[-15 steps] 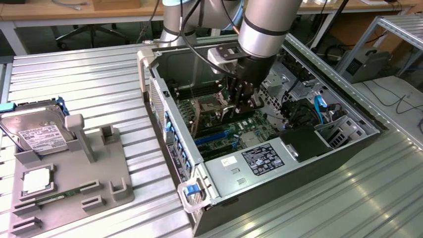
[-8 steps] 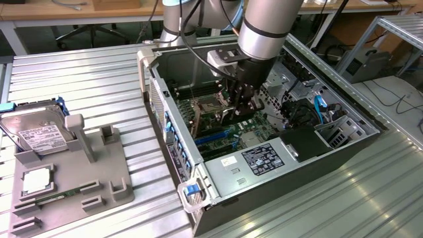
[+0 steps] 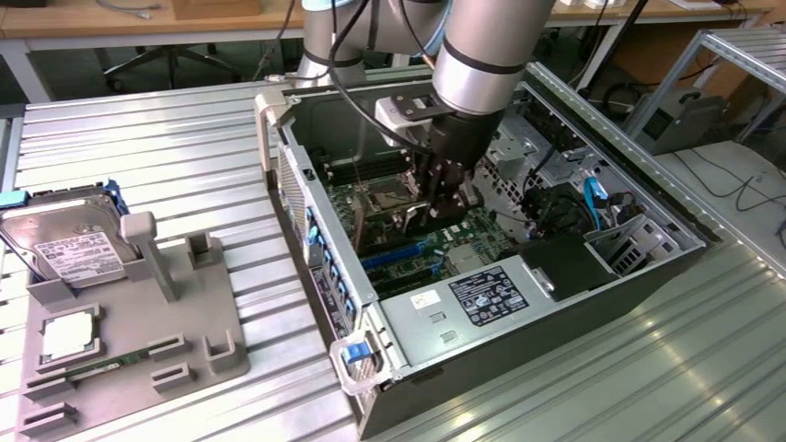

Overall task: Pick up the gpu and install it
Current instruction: 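Insert the gpu into the slot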

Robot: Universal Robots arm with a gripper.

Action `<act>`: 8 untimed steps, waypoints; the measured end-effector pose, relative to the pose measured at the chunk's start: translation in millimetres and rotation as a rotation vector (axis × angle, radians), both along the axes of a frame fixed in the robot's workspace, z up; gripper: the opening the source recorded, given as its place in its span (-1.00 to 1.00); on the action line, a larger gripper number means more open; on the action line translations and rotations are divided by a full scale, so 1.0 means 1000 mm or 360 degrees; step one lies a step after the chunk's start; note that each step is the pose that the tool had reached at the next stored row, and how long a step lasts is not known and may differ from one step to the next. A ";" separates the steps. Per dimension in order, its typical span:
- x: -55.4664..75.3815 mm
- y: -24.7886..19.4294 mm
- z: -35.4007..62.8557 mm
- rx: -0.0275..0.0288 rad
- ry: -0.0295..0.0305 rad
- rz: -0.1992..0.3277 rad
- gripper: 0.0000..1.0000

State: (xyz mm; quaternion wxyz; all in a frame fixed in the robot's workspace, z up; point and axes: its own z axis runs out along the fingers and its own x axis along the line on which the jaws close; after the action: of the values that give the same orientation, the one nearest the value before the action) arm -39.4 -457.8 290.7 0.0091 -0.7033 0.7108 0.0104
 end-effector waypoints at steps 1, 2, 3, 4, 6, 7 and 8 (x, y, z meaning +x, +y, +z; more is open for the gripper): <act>-0.001 0.0000 -0.0040 -0.00009 0.00003 0.0000 -0.46; -0.002 -0.0001 -0.0080 -0.00015 0.00005 0.0000 -0.46; -0.007 -0.0007 -0.0081 -0.00013 0.00004 0.0000 -0.46; -0.007 -0.0030 -0.0082 -0.00012 0.00003 0.0000 -0.46; -0.012 -0.0030 -0.0081 -0.00014 0.00004 0.0000 -0.46; -0.014 -0.0041 -0.0082 -0.00013 0.00004 0.0000 -0.46; -0.017 -0.0048 -0.0082 -0.00013 0.00003 0.0000 -0.46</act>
State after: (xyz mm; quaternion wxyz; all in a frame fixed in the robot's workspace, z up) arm -56.3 -462.6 282.5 0.0088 -0.7034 0.7107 0.0102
